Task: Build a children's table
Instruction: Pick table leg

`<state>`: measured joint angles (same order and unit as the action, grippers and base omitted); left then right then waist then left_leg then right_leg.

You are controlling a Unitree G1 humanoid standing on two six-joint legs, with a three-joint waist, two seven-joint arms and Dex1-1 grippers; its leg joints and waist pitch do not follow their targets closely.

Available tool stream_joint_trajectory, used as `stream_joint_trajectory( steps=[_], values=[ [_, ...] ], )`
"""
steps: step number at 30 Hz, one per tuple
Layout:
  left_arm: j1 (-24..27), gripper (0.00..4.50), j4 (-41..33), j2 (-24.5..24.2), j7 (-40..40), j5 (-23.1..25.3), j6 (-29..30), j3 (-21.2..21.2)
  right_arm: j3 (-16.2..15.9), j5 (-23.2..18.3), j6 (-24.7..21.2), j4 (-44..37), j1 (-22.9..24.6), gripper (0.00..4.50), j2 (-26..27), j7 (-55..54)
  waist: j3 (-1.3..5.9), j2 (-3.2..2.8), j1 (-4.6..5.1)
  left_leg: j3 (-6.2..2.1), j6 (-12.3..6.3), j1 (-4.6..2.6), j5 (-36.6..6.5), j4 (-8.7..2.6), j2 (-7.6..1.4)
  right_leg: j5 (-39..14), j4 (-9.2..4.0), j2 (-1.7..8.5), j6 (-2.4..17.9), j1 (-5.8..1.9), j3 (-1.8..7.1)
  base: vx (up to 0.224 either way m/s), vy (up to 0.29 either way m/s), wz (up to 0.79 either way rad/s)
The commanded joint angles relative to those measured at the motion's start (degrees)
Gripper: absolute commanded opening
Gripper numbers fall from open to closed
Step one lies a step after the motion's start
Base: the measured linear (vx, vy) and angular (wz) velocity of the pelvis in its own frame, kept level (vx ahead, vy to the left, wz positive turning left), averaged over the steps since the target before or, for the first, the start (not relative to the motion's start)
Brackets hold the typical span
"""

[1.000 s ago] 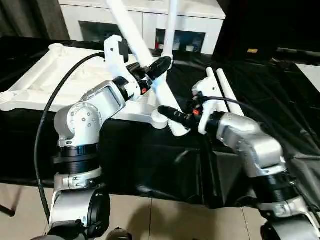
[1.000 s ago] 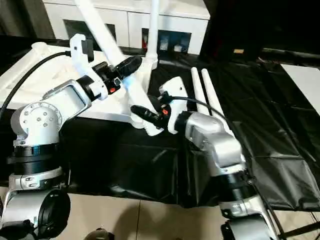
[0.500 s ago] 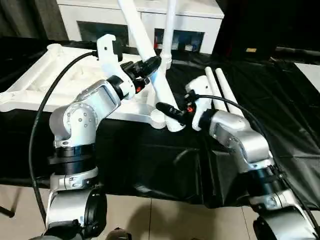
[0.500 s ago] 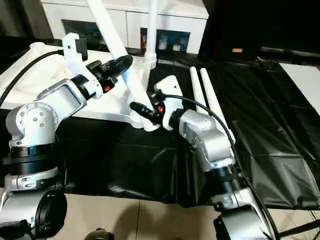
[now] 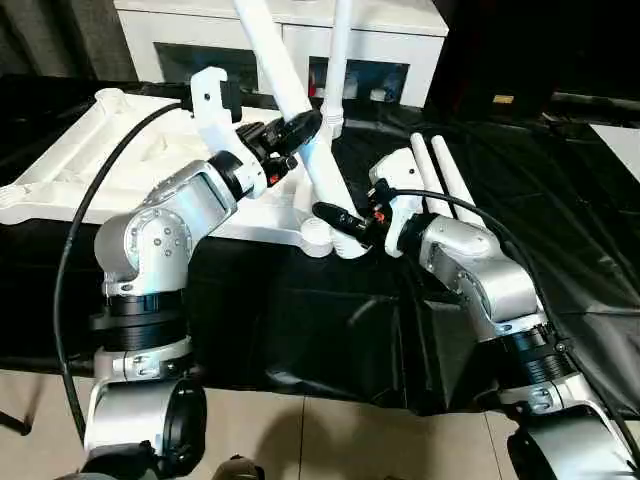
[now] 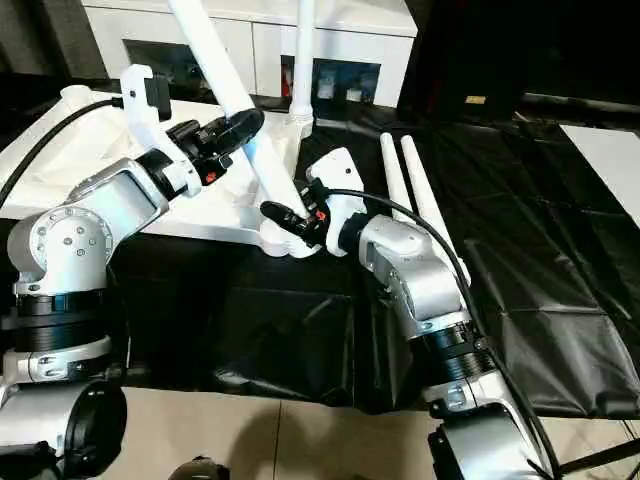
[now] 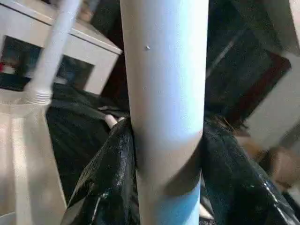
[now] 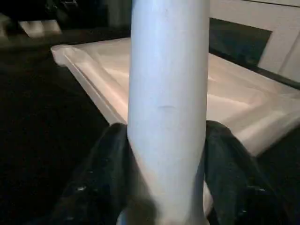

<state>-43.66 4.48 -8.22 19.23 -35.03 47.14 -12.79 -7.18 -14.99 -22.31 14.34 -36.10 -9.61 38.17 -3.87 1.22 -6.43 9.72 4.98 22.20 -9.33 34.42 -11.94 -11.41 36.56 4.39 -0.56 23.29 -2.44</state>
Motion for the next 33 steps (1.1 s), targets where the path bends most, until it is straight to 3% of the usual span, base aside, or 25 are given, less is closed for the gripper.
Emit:
stream_joint_trajectory(
  steps=[1,4,8,15,19,28,33],
  values=[
    [-1.57,1.81,0.62,-0.81,1.63,0.70,-0.57,0.87,2.48,-3.39,-1.48,-0.64,-1.76,2.84,-0.30,2.02,4.84,-1.00,0.03,-0.01,1.11,-1.27,-9.94,-3.79,-0.36,1.62,-3.54,2.22,13.09,-3.31,1.67,0.000,0.000,0.00],
    [-2.21,1.81,1.17,-1.73,3.07,0.94,-0.82,1.35,4.18,-5.65,-2.91,-0.88,-2.53,3.04,-0.77,3.16,4.79,-0.73,-0.03,0.06,0.97,-1.27,-9.76,-3.81,-0.35,1.53,-3.52,2.29,13.36,-3.40,1.70,0.000,0.000,0.00],
    [-2.73,1.81,1.90,-2.66,4.83,0.85,-1.24,1.95,6.24,-6.73,-4.05,0.63,-3.72,3.23,-2.19,4.08,4.85,-0.86,-0.12,0.11,1.21,-1.32,-9.14,-3.72,-0.37,1.46,-3.53,2.37,13.29,-3.34,1.72,0.000,0.000,0.00],
    [-1.29,1.81,-0.22,-6.19,15.41,-1.83,-0.45,5.31,8.98,-13.41,-12.36,1.11,-4.66,3.23,-7.05,11.78,4.90,-0.54,-0.29,0.23,0.18,-1.12,-7.64,-3.59,-0.22,2.61,-3.38,2.38,14.21,-3.69,1.68,0.000,0.000,0.00],
    [-0.23,1.80,-3.34,-9.14,23.83,-4.75,1.12,7.70,8.09,-16.14,-16.31,0.29,-4.85,3.23,-10.29,18.57,4.79,-0.55,-0.19,0.24,0.28,-1.14,-8.64,-3.64,-0.44,0.69,-3.41,2.48,14.67,-3.54,1.62,0.000,0.000,0.00],
    [-0.88,1.80,-3.09,-10.29,27.10,-6.11,1.06,7.59,2.34,-16.82,-19.79,-3.01,-4.34,3.23,-14.32,27.76,4.75,-0.33,-0.40,0.27,0.56,-1.18,-9.02,-3.57,-0.47,-1.28,-3.50,2.61,14.73,-3.52,1.68,0.000,0.000,0.00],
    [-0.98,1.80,-3.32,-10.06,27.54,-7.10,1.44,7.04,0.91,-15.86,-19.85,-2.64,-4.76,3.23,-14.64,28.44,4.81,-0.31,-0.36,0.26,0.48,-1.11,-8.29,-3.49,-0.45,-0.74,-3.39,2.56,14.76,-3.45,1.67,0.000,0.000,0.00]
  ],
)
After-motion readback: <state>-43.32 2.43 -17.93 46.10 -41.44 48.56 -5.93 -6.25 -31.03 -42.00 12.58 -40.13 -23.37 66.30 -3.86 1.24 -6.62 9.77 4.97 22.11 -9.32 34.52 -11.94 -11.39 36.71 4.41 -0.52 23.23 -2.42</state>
